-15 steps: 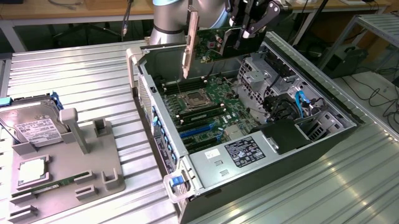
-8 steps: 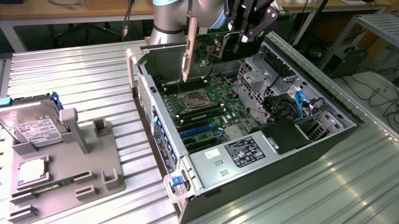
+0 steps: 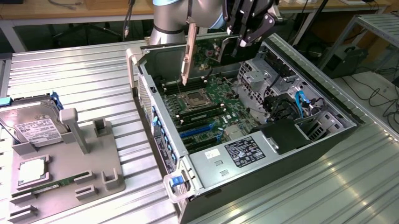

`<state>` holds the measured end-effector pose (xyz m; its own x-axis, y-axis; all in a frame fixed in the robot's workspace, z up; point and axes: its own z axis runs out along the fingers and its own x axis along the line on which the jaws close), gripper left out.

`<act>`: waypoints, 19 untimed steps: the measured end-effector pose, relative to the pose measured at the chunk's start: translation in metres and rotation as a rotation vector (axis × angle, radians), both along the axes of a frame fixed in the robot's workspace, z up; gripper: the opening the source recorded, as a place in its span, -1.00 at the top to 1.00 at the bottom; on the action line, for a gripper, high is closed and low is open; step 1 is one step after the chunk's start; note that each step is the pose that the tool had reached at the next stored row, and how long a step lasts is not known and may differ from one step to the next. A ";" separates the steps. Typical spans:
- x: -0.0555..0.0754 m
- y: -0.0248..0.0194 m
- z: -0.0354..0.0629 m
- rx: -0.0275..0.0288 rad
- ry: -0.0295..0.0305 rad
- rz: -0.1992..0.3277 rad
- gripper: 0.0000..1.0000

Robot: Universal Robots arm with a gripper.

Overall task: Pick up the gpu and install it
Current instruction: 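Insert the gpu into the slot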

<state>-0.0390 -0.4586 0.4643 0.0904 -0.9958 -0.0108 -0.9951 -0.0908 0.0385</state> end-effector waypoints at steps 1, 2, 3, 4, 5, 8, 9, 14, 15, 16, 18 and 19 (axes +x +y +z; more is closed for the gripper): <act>0.000 0.0000 -0.0004 0.0000 0.0000 0.000 0.46; 0.000 0.0000 -0.0005 0.0000 0.0001 0.000 0.46; 0.000 0.0000 -0.0007 0.0000 0.0001 0.000 0.46; 0.000 0.0000 -0.0009 0.0001 0.0000 0.000 0.46; 0.000 0.0000 -0.0011 0.0001 0.0000 0.000 0.46; 0.000 0.0000 -0.0018 0.0000 0.0000 0.000 0.46; 0.000 0.0000 -0.0020 0.0001 0.0000 0.000 0.46; 0.000 0.0000 -0.0030 0.0000 0.0001 0.000 0.46; 0.000 0.0000 -0.0032 0.0000 0.0001 0.000 0.46; 0.000 0.0000 -0.0034 0.0000 0.0001 0.000 0.46; 0.000 0.0000 -0.0039 0.0001 0.0000 0.000 0.46; 0.000 0.0000 -0.0041 0.0001 0.0001 0.000 0.46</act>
